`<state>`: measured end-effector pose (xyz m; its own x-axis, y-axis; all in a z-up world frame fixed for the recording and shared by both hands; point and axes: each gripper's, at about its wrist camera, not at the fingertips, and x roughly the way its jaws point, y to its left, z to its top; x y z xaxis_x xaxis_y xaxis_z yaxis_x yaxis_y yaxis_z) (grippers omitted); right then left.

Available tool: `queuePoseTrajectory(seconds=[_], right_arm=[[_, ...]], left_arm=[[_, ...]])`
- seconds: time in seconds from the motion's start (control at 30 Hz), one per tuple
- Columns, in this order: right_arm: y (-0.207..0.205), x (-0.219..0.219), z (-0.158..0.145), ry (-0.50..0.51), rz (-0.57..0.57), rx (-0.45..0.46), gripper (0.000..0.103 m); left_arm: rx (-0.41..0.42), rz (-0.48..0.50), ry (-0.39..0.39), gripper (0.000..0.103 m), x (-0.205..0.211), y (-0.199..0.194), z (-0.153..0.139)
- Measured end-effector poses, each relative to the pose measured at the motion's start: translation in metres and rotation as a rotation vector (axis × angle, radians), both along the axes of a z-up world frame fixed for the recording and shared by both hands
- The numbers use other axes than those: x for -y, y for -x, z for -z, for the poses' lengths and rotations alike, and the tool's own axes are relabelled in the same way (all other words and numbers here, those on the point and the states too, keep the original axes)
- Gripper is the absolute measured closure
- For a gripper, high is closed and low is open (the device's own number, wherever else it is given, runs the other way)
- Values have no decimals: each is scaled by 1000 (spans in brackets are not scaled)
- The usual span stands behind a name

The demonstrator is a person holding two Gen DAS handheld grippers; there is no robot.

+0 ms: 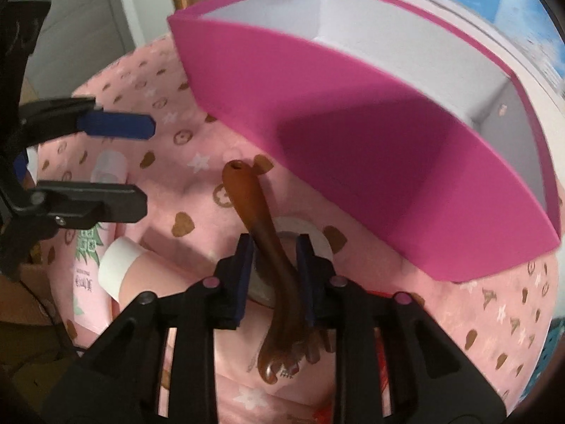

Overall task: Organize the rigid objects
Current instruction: 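Grasp the brown wooden back scratcher by its handle with the right gripper, then lift the back scratcher over the pink box and drop it inside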

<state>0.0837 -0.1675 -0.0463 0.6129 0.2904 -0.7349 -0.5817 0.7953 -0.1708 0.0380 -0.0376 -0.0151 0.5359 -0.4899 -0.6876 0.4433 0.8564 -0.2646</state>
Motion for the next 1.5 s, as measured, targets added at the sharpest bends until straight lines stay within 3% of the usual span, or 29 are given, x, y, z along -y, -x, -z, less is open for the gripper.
queuePoseTrajectory(seconds=[0.17, 0.27, 0.33, 0.5, 1.0, 1.27, 1.5], right_arm=[[-8, -4, -1, 3, -40, -30, 74], [-5, -6, 1, 9, -52, -22, 78], [-2, -6, 1, 18, -48, -2, 86], [6, 6, -4, -25, -16, 17, 87], [36, 40, -24, -261, 39, 57, 87], [41, 43, -22, -338, 39, 45, 87], [39, 46, -20, -350, 36, 28, 86]], left_arm=[[-11, -6, -1, 31, 0, -2, 2], [-20, -9, 6, 31, -2, -3, 3], [-23, -11, 8, 31, -3, -3, 4], [-22, 11, 23, 31, 0, -1, 2], [-21, 274, 60, 33, 58, 15, 6], [7, 316, 37, 50, 79, 5, 6], [13, 316, 25, 55, 82, 4, 9]])
